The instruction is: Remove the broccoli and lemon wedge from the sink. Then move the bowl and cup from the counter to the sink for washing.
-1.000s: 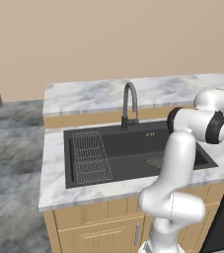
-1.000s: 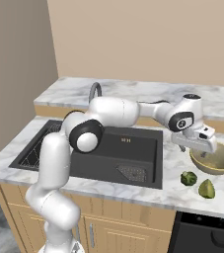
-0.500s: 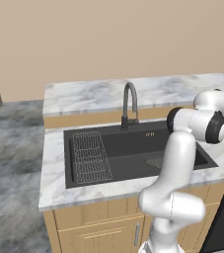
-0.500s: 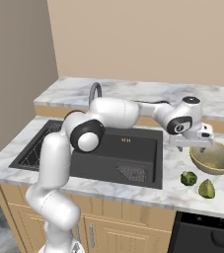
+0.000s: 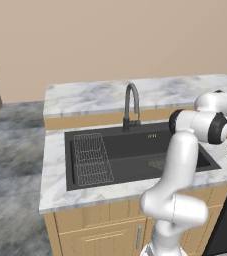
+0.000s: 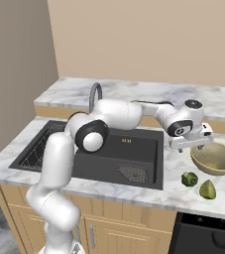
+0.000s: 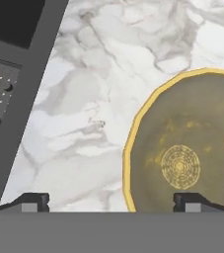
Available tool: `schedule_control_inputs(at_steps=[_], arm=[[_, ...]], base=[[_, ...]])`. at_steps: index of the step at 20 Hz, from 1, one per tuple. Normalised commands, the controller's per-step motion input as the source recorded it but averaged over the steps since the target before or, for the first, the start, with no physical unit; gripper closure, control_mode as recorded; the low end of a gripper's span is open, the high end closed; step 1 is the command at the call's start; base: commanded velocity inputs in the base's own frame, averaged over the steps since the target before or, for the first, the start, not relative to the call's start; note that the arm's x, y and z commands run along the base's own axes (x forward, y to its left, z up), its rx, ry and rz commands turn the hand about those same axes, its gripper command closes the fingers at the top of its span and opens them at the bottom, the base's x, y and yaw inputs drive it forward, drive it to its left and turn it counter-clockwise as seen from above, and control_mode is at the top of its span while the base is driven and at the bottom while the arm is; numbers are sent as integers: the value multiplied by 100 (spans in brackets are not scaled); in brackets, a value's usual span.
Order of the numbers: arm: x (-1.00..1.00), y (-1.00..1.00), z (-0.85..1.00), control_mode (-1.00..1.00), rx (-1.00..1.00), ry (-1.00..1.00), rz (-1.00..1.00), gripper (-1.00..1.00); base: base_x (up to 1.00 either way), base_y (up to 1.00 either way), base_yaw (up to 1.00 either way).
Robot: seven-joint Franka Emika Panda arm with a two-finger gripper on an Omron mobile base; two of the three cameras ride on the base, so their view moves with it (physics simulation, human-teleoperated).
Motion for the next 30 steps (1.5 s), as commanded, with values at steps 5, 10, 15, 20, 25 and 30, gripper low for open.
schedule_control_inputs(at_steps=[5,10,15,20,25,30], arm=[[35,-1,-13,-100,-6,0,13,-100],[33,-6,-10,-100,-8,3,6,-100],[24,-9,-18,-100,-8,7,1,-100],[23,-9,-21,-100,-3,8,0,-100],[19,-9,-12,-100,0,4,0,-100],[15,-12,-8,-100,0,5,-1,-100]], base=[[0,0,0],[0,0,0],[0,0,0],[0,0,0],[0,0,0],[0,0,0]])
